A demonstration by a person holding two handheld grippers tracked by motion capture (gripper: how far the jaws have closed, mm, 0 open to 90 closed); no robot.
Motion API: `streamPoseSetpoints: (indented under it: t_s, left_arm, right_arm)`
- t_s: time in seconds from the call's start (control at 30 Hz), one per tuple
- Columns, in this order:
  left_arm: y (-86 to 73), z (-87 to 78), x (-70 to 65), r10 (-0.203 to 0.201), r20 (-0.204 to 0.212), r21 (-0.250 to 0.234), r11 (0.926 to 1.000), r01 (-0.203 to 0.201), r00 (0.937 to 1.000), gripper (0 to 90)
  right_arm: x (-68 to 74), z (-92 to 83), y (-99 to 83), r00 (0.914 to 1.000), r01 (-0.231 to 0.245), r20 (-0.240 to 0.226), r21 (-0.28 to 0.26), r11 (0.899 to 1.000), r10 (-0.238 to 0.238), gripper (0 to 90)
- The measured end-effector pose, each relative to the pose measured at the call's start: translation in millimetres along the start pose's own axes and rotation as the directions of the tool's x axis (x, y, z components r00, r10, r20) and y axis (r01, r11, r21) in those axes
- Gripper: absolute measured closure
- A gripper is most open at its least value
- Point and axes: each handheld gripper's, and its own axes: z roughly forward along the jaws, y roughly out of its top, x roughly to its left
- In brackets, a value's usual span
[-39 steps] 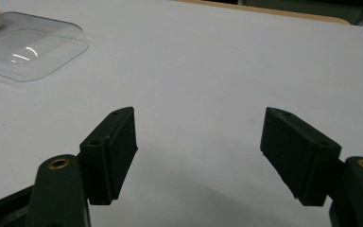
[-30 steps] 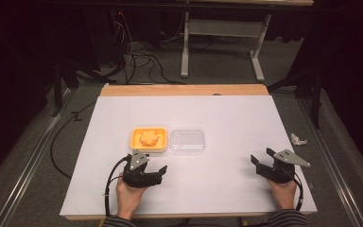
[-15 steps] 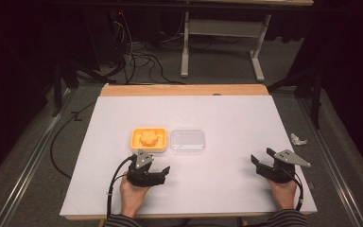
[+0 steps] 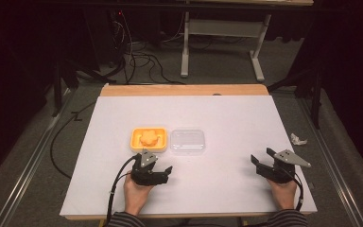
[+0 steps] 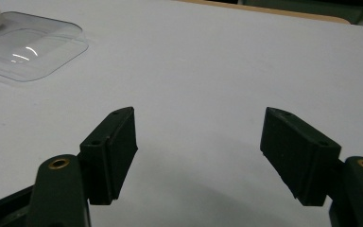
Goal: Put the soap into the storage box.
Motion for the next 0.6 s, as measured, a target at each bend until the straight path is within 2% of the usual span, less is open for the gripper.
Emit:
streamPoseSetpoints:
  t_s: [0.6]
  left_arm:
    - [-3.1,15.1,-1.4,0.013,-0.022,0.003,0.9999,-0.013,0.9997,20.9]
  right_arm:
    - [0.0,0.0,0.0,1.0,0.001,0.0,-0.001,1.0,-0.001,28.1]
